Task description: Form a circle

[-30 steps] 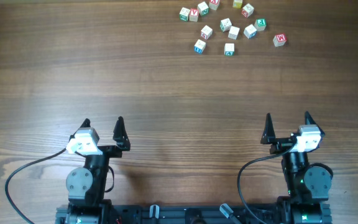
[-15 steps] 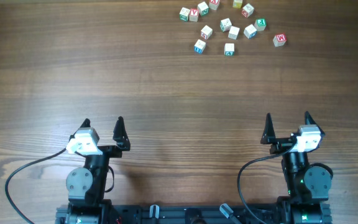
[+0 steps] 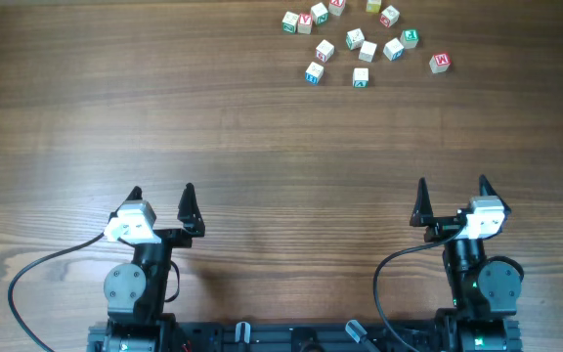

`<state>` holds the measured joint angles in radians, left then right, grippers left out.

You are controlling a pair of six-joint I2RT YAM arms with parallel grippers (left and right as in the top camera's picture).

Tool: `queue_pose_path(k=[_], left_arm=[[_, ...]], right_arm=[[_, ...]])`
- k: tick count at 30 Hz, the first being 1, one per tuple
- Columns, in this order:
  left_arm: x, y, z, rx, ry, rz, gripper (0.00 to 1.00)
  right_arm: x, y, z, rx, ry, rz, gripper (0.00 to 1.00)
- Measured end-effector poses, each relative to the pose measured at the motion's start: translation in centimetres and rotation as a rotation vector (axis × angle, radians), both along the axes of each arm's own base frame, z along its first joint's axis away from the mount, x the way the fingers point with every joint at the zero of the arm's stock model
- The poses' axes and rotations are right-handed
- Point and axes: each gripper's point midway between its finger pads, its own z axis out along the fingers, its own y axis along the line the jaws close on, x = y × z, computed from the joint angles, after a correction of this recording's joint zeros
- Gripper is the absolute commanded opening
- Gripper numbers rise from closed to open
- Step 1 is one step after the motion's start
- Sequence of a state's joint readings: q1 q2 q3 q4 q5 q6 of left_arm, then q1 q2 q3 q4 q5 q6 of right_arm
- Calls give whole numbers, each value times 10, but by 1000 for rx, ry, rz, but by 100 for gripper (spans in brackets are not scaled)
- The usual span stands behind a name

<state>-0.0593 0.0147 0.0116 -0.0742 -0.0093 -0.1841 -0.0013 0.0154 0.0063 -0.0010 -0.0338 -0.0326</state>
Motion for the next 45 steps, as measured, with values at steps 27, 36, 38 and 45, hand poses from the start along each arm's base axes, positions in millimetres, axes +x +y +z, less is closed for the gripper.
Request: queue_pose_path(k=[27,36,38,45], left_arm=[[0,0,0,0,0,0,100],[0,0,0,0,0,0,100],[0,0,0,0,0,0,100],[0,0,0,0,0,0,100]], right_arm=[[0,6,0,237,11,31,100],[4,10,-23,474,127,31,100],[5,12,-27,560,151,32,100],[1,42,14,579,48,247,100]])
